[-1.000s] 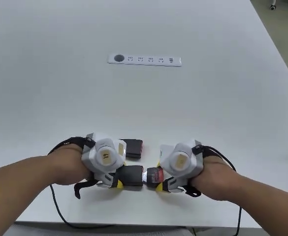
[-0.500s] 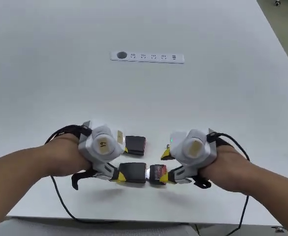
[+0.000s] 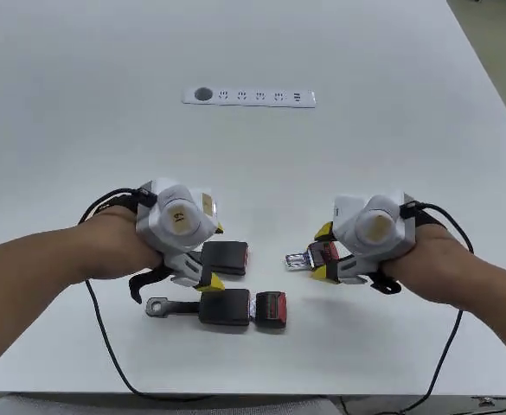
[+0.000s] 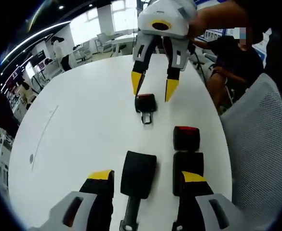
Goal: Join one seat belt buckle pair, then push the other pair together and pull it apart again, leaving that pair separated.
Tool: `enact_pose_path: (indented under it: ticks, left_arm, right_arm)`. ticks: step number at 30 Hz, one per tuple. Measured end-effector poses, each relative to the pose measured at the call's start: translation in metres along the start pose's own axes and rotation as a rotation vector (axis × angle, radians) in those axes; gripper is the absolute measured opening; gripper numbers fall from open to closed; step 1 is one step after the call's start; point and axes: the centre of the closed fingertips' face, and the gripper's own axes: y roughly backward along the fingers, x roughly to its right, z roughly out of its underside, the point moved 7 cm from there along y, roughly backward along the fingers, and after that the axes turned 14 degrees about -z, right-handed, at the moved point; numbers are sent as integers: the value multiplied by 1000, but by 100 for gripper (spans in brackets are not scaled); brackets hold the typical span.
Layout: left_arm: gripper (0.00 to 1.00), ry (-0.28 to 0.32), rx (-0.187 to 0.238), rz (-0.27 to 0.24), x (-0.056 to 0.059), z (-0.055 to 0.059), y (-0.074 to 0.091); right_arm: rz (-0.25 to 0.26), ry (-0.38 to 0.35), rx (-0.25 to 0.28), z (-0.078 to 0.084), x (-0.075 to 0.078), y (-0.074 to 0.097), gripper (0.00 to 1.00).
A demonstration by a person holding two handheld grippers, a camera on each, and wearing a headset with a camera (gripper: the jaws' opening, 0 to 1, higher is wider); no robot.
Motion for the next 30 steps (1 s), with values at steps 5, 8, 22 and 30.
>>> enact_pose_path:
  ticks: [5, 8, 22, 30]
  left_arm:
    - [52, -35, -33, 21, -7, 4, -12]
    - [52, -36, -44, 34, -9, 9, -18]
    - [40, -105, -105, 63, -3, 21, -27]
    - [37, -82, -125, 59, -4, 28, -30]
  right_arm:
    - [-12, 16, -58, 12, 7, -7, 34]
    - [-24, 26, -88, 19, 9, -14, 34]
    - [-72, 31, -110, 33, 20, -26, 31]
    - [-95, 33, -96, 37, 24, -27, 32]
